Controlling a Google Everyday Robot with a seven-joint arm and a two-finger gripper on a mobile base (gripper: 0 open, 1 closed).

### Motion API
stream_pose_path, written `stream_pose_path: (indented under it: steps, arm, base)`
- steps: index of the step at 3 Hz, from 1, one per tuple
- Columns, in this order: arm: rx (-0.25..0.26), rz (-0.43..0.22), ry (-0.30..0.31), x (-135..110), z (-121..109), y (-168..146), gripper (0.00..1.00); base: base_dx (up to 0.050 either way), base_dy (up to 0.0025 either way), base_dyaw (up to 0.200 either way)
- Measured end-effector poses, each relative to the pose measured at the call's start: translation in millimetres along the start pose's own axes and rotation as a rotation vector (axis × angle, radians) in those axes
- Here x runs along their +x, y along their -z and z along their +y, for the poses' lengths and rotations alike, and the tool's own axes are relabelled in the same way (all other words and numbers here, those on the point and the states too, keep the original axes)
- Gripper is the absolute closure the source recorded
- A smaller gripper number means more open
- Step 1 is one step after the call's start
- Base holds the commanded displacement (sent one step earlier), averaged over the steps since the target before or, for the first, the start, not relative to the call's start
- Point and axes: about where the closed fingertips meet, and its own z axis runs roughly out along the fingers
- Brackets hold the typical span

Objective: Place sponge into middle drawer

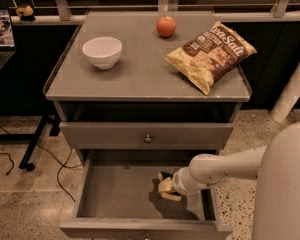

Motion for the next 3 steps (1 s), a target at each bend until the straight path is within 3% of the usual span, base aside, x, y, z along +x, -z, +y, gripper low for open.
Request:
stream_pose_path:
  steps: [1,2,3]
  arm:
    - [0.000,0.000,0.000,0.0,0.0,0.0,0.14]
    - [0.000,0.000,0.000,0.0,0.0,-0.1,0.00]
    - [0.000,0.000,0.000,0.0,0.0,-0.1,0.00]
  base:
    - [0.000,0.00000,0.000]
    - [0.000,0.00000,0.000]
    - [0.000,0.00000,0.000]
